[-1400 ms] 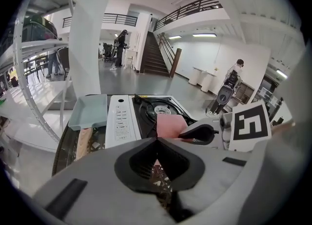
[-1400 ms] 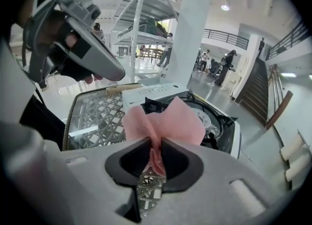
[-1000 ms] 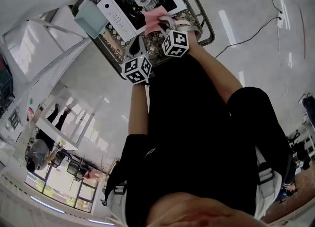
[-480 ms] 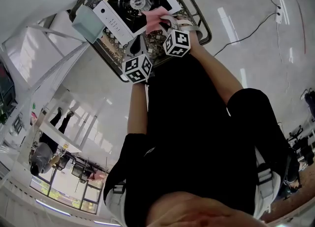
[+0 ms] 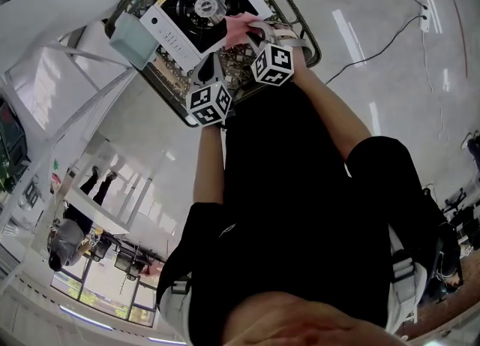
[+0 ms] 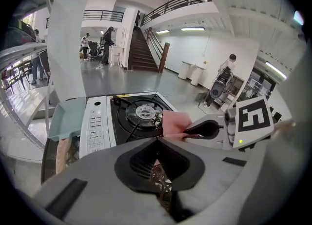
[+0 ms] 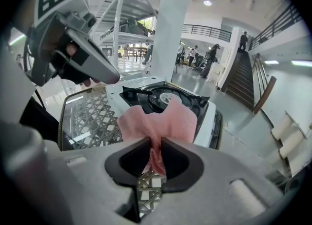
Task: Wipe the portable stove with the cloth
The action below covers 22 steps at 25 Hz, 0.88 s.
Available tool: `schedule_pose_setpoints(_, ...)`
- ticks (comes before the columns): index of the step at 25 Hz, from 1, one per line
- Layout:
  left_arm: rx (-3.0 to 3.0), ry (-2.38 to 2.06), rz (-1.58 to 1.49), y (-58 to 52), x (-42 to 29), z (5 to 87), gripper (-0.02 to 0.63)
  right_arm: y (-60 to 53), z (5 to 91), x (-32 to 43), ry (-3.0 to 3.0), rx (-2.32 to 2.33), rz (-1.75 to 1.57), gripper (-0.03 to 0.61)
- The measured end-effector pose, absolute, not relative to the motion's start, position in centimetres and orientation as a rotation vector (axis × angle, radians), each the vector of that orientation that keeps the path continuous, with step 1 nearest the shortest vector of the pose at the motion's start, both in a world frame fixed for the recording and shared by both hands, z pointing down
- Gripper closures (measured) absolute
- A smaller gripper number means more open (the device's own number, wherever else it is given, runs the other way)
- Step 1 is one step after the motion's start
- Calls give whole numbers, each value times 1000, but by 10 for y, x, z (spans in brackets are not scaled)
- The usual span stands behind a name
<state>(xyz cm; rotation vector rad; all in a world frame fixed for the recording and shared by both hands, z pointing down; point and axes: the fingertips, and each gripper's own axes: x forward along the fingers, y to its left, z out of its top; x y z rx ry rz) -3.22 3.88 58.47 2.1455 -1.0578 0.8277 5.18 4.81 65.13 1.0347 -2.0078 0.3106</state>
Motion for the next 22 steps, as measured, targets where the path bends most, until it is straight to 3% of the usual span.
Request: schedule_pose_setpoints(22, 2169, -1056, 842, 44, -3, 582, 614, 57, 657, 96, -1965, 1064, 320, 534)
